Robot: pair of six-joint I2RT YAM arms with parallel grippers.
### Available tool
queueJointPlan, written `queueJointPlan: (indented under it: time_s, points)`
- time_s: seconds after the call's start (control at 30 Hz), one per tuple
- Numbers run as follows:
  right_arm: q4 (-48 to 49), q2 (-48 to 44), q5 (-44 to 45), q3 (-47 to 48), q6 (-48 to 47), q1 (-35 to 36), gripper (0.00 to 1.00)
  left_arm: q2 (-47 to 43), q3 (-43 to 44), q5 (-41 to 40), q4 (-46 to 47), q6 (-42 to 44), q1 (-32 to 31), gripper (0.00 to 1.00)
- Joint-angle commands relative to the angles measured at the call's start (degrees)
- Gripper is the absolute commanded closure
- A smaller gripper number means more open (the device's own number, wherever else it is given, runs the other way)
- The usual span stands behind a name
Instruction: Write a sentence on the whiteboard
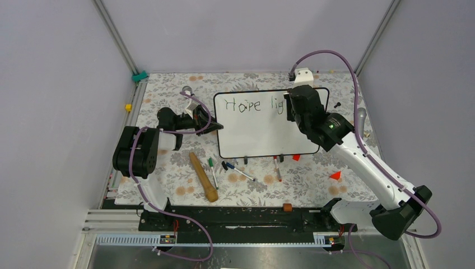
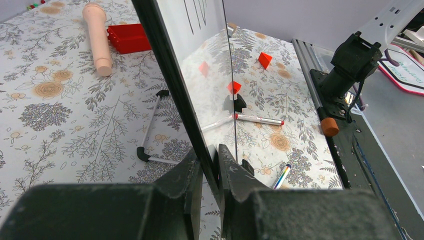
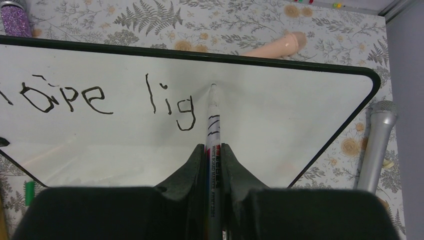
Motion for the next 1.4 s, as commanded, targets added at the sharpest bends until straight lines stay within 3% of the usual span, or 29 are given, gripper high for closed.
queueJointPlan:
  time_s: [0.0, 0.37, 0.93, 1.37]
  points:
    - [2.0, 0.9, 1.4, 3.2, -0.8, -1.0, 1.00, -0.2, -0.1, 2.3, 5.0, 7.0, 0.1, 1.00]
    - [2.0, 2.2, 0.8, 3.3, -0.8, -1.7, 1.00, -0.2, -0.1, 2.3, 5.0, 7.0, 0.1, 1.00]
    - [1.9, -1.4, -2.7, -5.4, 2.6, -1.7, 1.00, -0.2, -0.1, 2.3, 5.0, 7.0, 0.1, 1.00]
    - [1.9, -0.3, -0.5, -1.2, 1.0, -1.9, 1.00, -0.1, -0.1, 2.3, 5.1, 7.0, 0.1, 1.00]
